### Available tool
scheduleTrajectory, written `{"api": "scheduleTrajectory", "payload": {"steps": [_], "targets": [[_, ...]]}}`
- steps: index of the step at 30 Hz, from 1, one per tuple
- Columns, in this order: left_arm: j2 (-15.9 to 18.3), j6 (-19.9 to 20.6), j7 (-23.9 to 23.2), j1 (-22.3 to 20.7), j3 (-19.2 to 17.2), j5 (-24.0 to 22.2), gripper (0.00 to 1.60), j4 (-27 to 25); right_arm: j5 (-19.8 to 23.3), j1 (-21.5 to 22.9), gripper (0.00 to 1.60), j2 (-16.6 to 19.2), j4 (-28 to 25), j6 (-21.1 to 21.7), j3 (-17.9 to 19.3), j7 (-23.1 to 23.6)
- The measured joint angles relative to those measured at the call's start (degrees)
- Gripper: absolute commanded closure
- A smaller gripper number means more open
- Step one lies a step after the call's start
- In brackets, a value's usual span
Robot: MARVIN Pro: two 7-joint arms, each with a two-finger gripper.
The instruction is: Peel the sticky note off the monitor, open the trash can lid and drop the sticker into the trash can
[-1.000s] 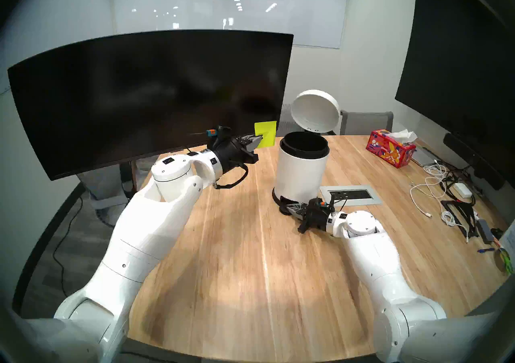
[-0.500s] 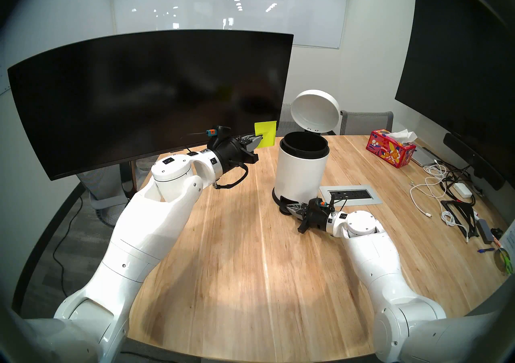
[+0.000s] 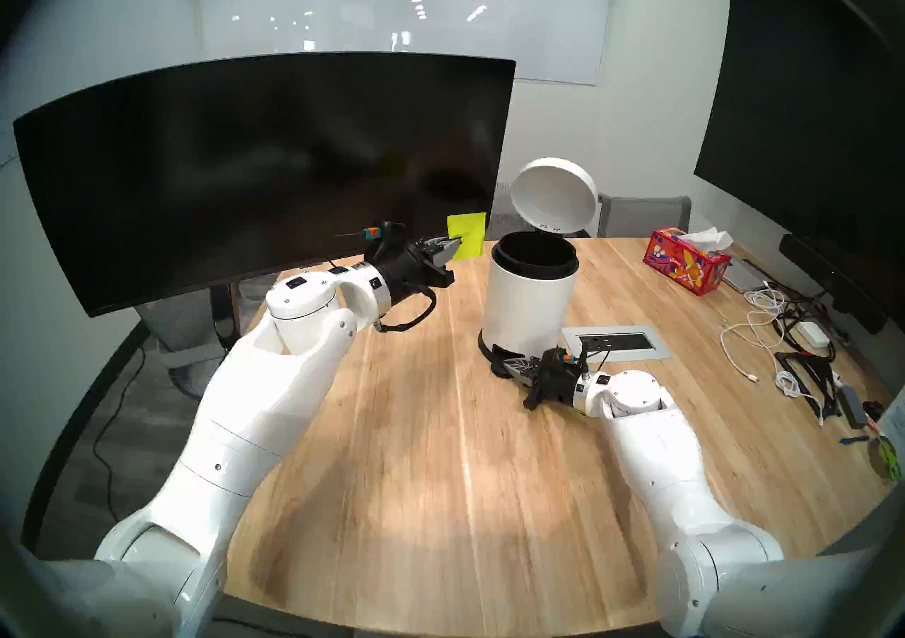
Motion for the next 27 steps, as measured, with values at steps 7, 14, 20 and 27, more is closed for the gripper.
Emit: {"api": "scheduleTrajectory", "payload": {"steps": [7,14,20,27], "targets": [[0.0,0.0,0.0,0.0,0.0,0.0,1.60,0.0,-0.1,0.0,1.60,0.0,0.0,0.0,0.1,0.0],[0.0,0.0,0.0,0.0,0.0,0.0,1.60,0.0,-0.1,0.0,1.60,-0.1,0.0,0.0,0.1,0.0],[0.0,0.0,-0.3,0.1,-0.1,-0.2,1.60,-0.2,-0.2,0.0,1.60,-0.1,0.0,0.0,0.2,0.1],[0.0,0.0,-1.0,0.3,-0.4,-0.8,1.60,-0.7,-0.2,0.0,1.60,-0.1,0.0,0.0,0.3,0.1]]}}
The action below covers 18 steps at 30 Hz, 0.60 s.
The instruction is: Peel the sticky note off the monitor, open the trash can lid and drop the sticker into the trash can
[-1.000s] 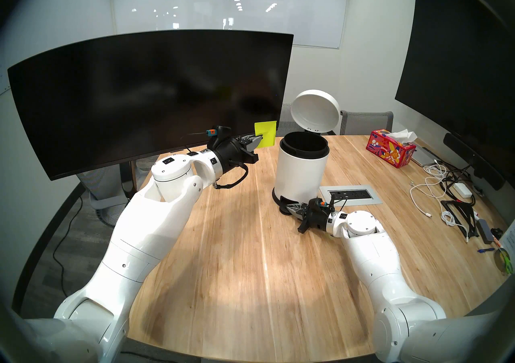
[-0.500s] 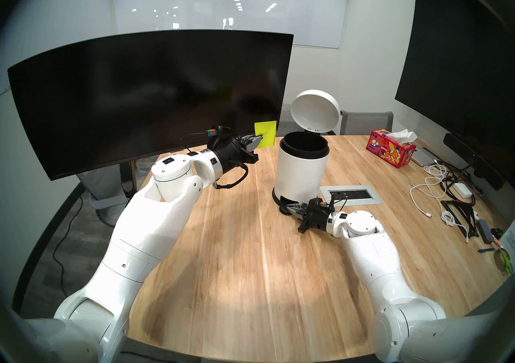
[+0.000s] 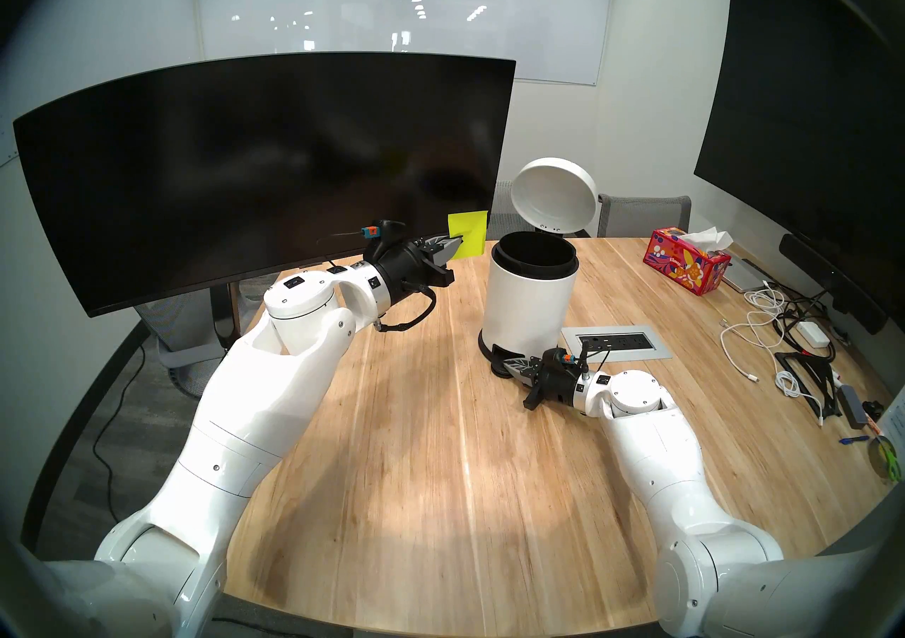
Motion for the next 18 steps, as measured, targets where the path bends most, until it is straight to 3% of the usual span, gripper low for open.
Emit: {"api": "scheduleTrajectory", "payload": {"steps": [9,18], "targets": [[-1.1,0.1,-0.4,-1.5,1.0,-0.4,1.60,1.1,-0.1,0.0,1.60,0.0,0.0,0.0,0.1,0.0],[-3.9,0.9,-0.7,-6.0,3.4,-0.4,1.60,6.4,-0.1,0.0,1.60,-0.1,0.0,0.0,0.2,0.1]]}}
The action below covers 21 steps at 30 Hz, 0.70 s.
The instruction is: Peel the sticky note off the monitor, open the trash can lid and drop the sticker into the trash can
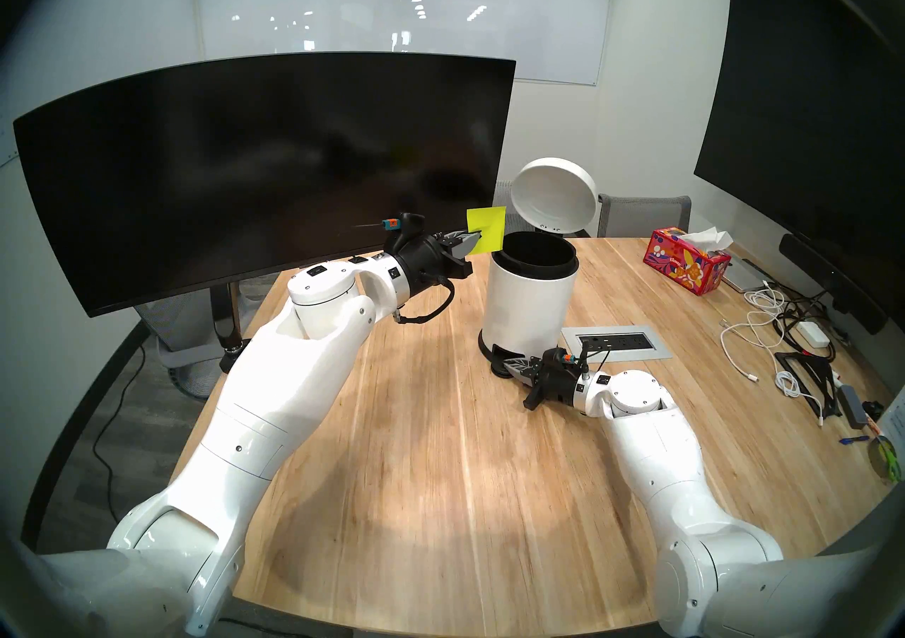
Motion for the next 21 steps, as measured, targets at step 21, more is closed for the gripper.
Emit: {"api": "scheduleTrajectory", "payload": {"steps": [21], "targets": [[-8.0,4.6,-1.2,-10.5,1.4,2.5,1.60,9.1,-0.1,0.0,1.60,-0.1,0.0,0.0,0.2,0.1]]}}
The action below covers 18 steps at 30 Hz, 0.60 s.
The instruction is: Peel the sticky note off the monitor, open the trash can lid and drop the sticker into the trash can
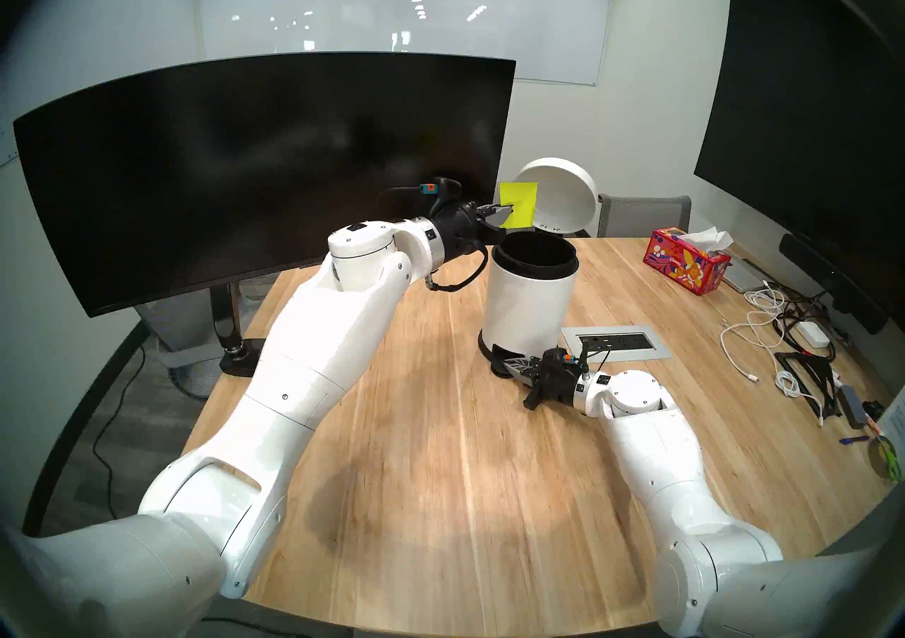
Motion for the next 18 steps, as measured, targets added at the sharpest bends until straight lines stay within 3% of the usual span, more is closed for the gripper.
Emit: {"api": "scheduleTrajectory", "payload": {"steps": [18], "targets": [[-6.0,6.8,-1.6,-8.3,3.6,5.2,1.60,9.8,-0.1,0.0,1.60,-0.1,0.0,0.0,0.2,0.0]]}}
